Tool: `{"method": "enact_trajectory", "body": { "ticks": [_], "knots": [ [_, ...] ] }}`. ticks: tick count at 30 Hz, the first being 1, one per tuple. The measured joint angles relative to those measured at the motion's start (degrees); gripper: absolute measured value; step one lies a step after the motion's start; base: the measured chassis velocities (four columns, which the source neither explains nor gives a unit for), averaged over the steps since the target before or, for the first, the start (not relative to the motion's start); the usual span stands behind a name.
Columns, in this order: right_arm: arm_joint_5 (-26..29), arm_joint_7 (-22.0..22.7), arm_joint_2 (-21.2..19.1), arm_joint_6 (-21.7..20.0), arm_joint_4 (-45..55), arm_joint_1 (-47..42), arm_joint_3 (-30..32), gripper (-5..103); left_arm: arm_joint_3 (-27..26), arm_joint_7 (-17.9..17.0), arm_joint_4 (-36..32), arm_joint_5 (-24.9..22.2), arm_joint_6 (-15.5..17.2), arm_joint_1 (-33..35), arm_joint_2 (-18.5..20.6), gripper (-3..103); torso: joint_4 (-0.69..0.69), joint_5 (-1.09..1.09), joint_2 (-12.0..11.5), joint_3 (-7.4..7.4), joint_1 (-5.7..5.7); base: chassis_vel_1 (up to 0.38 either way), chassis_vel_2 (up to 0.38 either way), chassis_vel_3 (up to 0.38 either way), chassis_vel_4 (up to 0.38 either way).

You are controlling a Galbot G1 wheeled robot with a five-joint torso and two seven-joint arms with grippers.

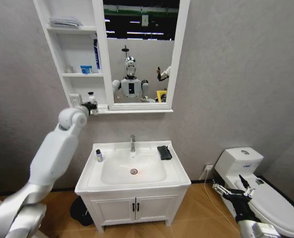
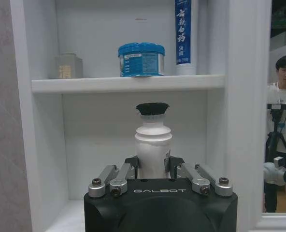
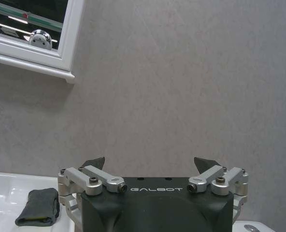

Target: Move facial cleanser and shampoo from washbasin to cabinet, then wipe washbasin with towel.

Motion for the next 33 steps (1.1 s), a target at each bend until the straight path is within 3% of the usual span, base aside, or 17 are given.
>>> {"method": "enact_trajectory", "body": {
  "ticks": [5,18,25,33],
  "knots": [
    [0.5,0.0,-0.2,1.1,-0.8,-0.3,0.5,100,1.5,3.5,10.5,7.0,-1.0,-4.9,-1.7,32,0.01,-0.04,0.0,0.0,0.0,0.0,0.0,0.0,0.0],
    [1.5,0.0,-0.7,1.9,-1.6,-0.3,1.8,100,-0.4,4.0,19.8,14.4,-5.0,-7.3,-4.6,32,0.0,-0.04,0.0,0.0,0.0,0.0,0.0,0.0,0.0],
    [1.5,0.0,-1.0,1.5,-1.6,0.7,1.8,100,-1.9,6.2,22.7,14.6,-7.8,-6.8,-4.8,32,0.02,-0.05,0.0,0.0,0.0,0.0,0.0,0.0,0.0],
    [3.6,-0.2,-1.4,0.9,-1.8,0.4,3.0,100,-2.8,6.2,24.3,15.0,-10.2,-6.4,-6.1,32,-0.01,-0.03,0.0,0.0,0.0,0.0,0.0,0.0,0.0]
  ]
}}
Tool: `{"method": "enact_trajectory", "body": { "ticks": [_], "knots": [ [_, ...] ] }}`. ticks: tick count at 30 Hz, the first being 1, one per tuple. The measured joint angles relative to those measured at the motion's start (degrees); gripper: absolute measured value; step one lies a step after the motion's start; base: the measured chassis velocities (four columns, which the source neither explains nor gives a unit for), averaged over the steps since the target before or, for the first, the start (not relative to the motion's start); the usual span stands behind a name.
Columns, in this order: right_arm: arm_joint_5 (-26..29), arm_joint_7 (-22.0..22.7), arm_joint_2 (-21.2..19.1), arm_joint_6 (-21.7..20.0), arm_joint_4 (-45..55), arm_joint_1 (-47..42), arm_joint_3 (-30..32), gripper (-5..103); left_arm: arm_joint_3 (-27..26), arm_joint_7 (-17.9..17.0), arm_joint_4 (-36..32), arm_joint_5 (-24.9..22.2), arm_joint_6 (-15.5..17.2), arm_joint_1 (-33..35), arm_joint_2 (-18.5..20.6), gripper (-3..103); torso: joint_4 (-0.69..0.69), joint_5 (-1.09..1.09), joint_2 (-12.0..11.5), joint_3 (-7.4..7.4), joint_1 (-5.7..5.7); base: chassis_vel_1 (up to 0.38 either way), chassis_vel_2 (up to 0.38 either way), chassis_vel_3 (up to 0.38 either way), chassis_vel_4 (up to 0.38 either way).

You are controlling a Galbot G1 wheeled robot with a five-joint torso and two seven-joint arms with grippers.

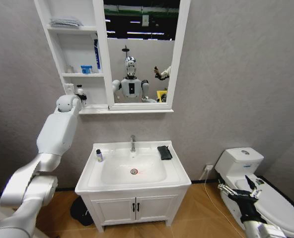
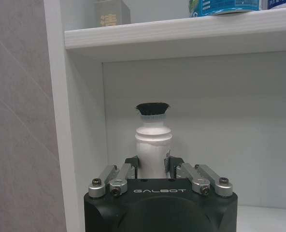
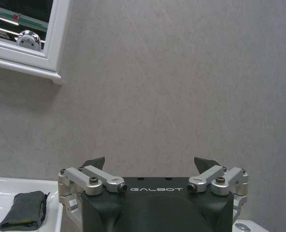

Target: Move facial cleanser and shampoo from washbasin to cabinet, then wipe washbasin with towel.

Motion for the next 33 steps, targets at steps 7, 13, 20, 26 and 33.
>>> {"method": "enact_trajectory", "body": {
  "ticks": [7,13,20,26,33],
  "knots": [
    [1.1,-0.1,-0.4,1.0,-1.0,-1.6,1.2,100,-1.1,0.7,2.7,1.6,-2.0,-0.8,-0.2,32,0.01,-0.01,0.0,0.0,0.0,0.0,0.0,0.0,0.0],
    [0.2,-0.3,0.1,1.4,-1.2,-1.7,0.7,100,-1.1,1.1,2.0,1.0,-2.1,-0.5,-0.1,36,0.01,-0.01,0.0,0.0,0.0,0.0,0.0,0.0,0.0],
    [0.1,-0.3,0.0,1.7,-1.4,-2.3,0.5,100,-0.9,1.9,1.0,0.6,-3.0,-0.1,0.3,58,0.01,-0.01,0.0,0.0,0.0,0.0,0.0,0.0,0.0],
    [0.5,-0.3,-0.1,2.4,-1.9,-2.5,0.9,100,-0.8,0.9,-3.5,-1.5,-3.0,1.8,1.5,81,0.0,0.0,0.0,0.0,0.0,0.0,0.0,0.0,0.0],
    [0.1,-0.4,0.2,2.1,-1.6,-1.1,0.6,100,-4.6,-6.7,-29.9,-12.4,2.2,17.8,7.5,100,0.02,-0.01,0.0,0.0,-0.01,0.0,0.0,0.0,0.0]
  ]
}}
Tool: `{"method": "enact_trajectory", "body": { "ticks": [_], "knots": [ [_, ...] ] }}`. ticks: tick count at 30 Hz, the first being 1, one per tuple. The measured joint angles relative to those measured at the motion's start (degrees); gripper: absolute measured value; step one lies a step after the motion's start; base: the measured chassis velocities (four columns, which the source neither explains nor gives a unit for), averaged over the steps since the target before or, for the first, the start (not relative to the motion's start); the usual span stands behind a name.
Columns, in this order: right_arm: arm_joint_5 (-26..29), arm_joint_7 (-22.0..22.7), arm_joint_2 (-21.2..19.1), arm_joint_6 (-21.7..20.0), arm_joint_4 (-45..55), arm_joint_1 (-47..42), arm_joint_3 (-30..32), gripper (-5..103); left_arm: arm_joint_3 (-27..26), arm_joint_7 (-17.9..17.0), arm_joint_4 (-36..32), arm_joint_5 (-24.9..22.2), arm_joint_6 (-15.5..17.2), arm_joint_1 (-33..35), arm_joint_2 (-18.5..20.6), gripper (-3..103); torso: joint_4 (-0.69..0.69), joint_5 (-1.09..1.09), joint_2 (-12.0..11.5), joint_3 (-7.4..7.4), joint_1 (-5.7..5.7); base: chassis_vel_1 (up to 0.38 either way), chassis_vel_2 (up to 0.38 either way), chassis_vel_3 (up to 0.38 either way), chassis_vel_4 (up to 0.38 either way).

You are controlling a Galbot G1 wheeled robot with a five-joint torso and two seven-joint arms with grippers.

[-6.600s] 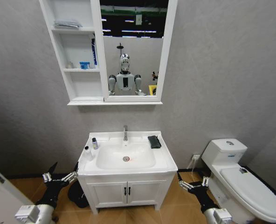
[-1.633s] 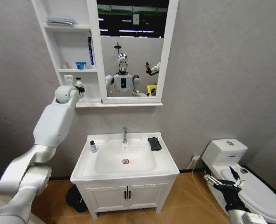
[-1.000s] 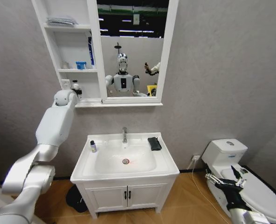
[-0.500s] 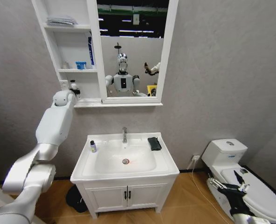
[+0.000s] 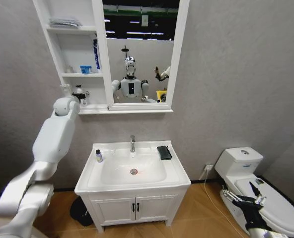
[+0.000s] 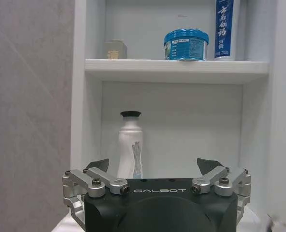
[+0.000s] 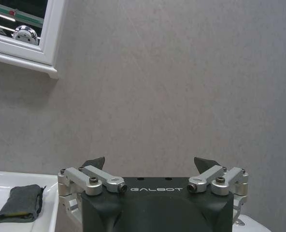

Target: Move facial cleanser and shampoo from washbasin to cabinet, then wipe washbasin with towel.

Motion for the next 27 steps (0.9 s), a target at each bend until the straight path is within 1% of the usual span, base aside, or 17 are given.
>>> {"method": "enact_trajectory", "body": {
  "ticks": [2,3,5,6,8,9,10,11,12,13,16,17,21,22,25,26,27],
  "knots": [
    [-0.2,-0.1,0.0,0.0,-0.1,0.0,0.0,100,-3.1,-2.5,-9.8,-2.0,-0.3,8.6,2.3,100,-0.01,-0.03,0.0,0.0,0.0,0.0,0.0,0.0,0.0],
    [-0.2,-0.1,0.0,0.0,-0.1,0.0,0.0,100,-3.1,-2.5,-9.8,-2.0,-0.3,8.6,2.3,100,-0.01,-0.03,0.0,0.0,0.0,0.0,0.0,0.0,0.0],
    [-0.2,-0.1,-0.2,0.1,-0.4,-0.2,0.0,100,-6.4,-3.2,-19.4,-1.9,-1.6,19.7,3.8,100,0.01,0.02,0.0,-0.01,-0.01,0.0,0.0,0.0,0.0],
    [-0.2,-0.1,-0.2,0.1,-0.4,-0.2,0.0,100,-6.4,-3.2,-19.4,-1.9,-1.6,19.7,3.8,100,0.01,0.02,0.0,-0.01,-0.01,0.0,0.0,0.0,0.0],
    [-0.7,-0.2,-0.3,0.2,-1.0,-0.1,-0.4,100,-8.7,-2.4,-24.1,3.3,-6.6,31.8,2.7,100,0.01,-0.02,0.0,-0.01,-0.01,0.0,0.0,0.0,0.0],
    [-0.7,-0.2,-0.3,0.2,-1.0,-0.1,-0.4,100,-8.7,-2.4,-24.1,3.3,-6.6,31.8,2.7,100,0.01,-0.02,0.0,-0.01,-0.01,0.0,0.0,0.0,0.0],
    [-1.0,-0.2,-0.2,0.3,-1.2,0.0,-0.8,100,-9.4,-1.3,-24.3,6.8,-9.7,36.3,1.4,100,0.01,-0.01,0.0,-0.01,-0.02,0.0,0.0,0.0,0.0],
    [-1.4,-0.3,-0.1,0.3,-1.2,0.1,-1.3,100,-10.0,0.7,-23.5,10.9,-12.9,40.7,-0.2,100,0.0,0.01,0.0,-0.01,-0.01,0.0,0.0,0.0,0.0],
    [-1.4,-0.3,-0.1,0.3,-1.2,0.1,-1.3,100,-10.0,0.7,-23.5,10.9,-12.9,40.7,-0.2,100,0.0,0.01,0.0,-0.01,-0.01,0.0,0.0,0.0,0.0],
    [-1.7,-0.4,0.0,0.3,-1.2,0.2,-1.6,100,-10.0,2.5,-21.8,13.8,-15.3,43.5,-1.5,100,0.0,0.0,0.0,-0.01,-0.01,0.0,0.0,0.0,0.0],
    [-2.4,-0.6,0.1,0.2,-1.3,0.6,-2.3,100,-9.3,6.1,-14.1,21.2,-21.2,47.6,-6.5,100,0.01,-0.01,0.0,0.0,-0.01,0.0,0.0,0.0,0.0],
    [-2.4,-0.6,0.1,0.2,-1.3,0.6,-2.3,100,-9.3,6.1,-14.1,21.2,-21.2,47.6,-6.5,100,0.01,-0.01,0.0,0.0,-0.01,0.0,0.0,0.0,0.0],
    [-2.7,-0.6,0.0,0.2,-1.3,0.8,-2.4,100,-7.5,6.5,-6.1,26.9,-25.0,47.2,-14.4,100,-0.01,0.01,0.0,0.0,0.0,0.0,0.0,0.0,0.0],
    [-2.7,-0.6,0.0,0.2,-1.3,0.8,-2.4,100,-7.5,6.5,-6.1,26.9,-25.0,47.2,-14.4,100,-0.01,0.01,0.0,0.0,0.0,0.0,0.0,0.0,0.0],
    [-2.8,-0.7,0.0,0.4,-1.6,0.5,-2.1,100,-7.1,5.4,0.8,30.1,-27.1,43.7,-19.5,100,-0.03,0.02,0.0,0.0,0.0,0.0,0.0,0.0,0.0],
    [-2.8,-0.7,0.0,0.4,-1.6,0.5,-2.1,100,-7.1,5.4,0.8,30.1,-27.1,43.7,-19.5,100,-0.03,0.02,0.0,0.0,0.0,0.0,0.0,0.0,0.0],
    [-2.8,-0.7,0.0,0.5,-1.7,0.3,-2.1,100,-7.3,5.2,3.6,31.2,-27.8,42.3,-20.8,100,-0.02,0.01,0.0,0.0,0.0,0.0,0.0,0.0,0.0]
  ]
}}
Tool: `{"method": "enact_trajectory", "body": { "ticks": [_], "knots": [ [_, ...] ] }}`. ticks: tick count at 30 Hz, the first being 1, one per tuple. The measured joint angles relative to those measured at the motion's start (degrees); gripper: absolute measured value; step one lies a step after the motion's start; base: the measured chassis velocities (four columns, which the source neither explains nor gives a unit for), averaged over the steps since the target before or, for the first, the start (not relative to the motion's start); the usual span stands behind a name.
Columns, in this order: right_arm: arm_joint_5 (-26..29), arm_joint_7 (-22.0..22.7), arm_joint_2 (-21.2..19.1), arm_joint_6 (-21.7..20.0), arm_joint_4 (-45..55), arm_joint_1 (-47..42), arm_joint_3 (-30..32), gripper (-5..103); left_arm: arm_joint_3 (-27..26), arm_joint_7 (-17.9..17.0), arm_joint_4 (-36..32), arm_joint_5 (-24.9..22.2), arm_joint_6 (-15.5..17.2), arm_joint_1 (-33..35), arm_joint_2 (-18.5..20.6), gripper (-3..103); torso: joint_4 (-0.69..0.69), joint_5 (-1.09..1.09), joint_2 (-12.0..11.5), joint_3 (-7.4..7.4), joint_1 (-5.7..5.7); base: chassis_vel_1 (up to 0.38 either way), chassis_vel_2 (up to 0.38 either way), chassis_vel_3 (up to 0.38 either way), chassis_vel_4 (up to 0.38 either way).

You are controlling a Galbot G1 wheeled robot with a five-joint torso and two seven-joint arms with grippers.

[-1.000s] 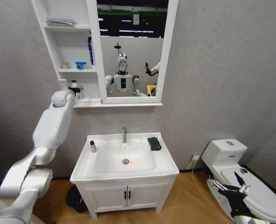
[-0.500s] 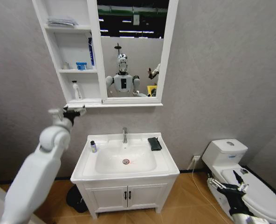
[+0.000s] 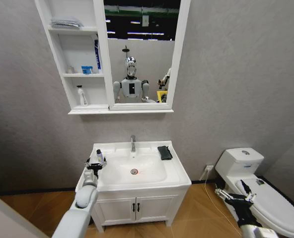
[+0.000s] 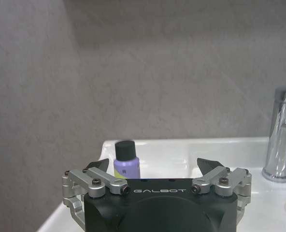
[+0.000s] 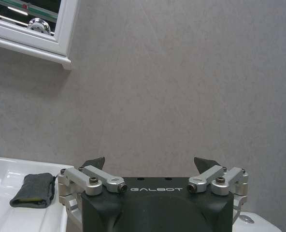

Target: Move facial cleanser and shampoo from washbasin to cabinet, then wipe washbasin with towel.

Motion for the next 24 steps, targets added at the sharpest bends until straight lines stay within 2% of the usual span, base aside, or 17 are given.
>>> {"method": "enact_trajectory", "body": {
  "ticks": [3,7,24],
  "knots": [
    [-0.5,0.0,0.1,0.9,-0.4,-0.4,0.2,100,-1.4,-0.6,8.0,3.3,-1.3,-3.9,-3.1,100,-0.01,-0.01,0.0,0.0,0.01,0.0,0.0,0.0,0.0],
    [-0.9,-0.2,0.3,1.8,-1.1,-0.7,0.6,100,-3.2,-1.8,12.7,5.8,-1.6,-6.3,-3.7,100,0.02,0.0,0.0,0.01,0.01,0.0,0.0,0.0,0.0],
    [-1.7,-0.3,1.0,2.4,-4.2,0.5,0.4,100,-4.1,-2.8,23.8,9.0,-1.6,-16.2,-5.5,100,0.02,-0.02,0.0,0.01,0.01,0.0,0.0,0.0,0.0]
  ]
}}
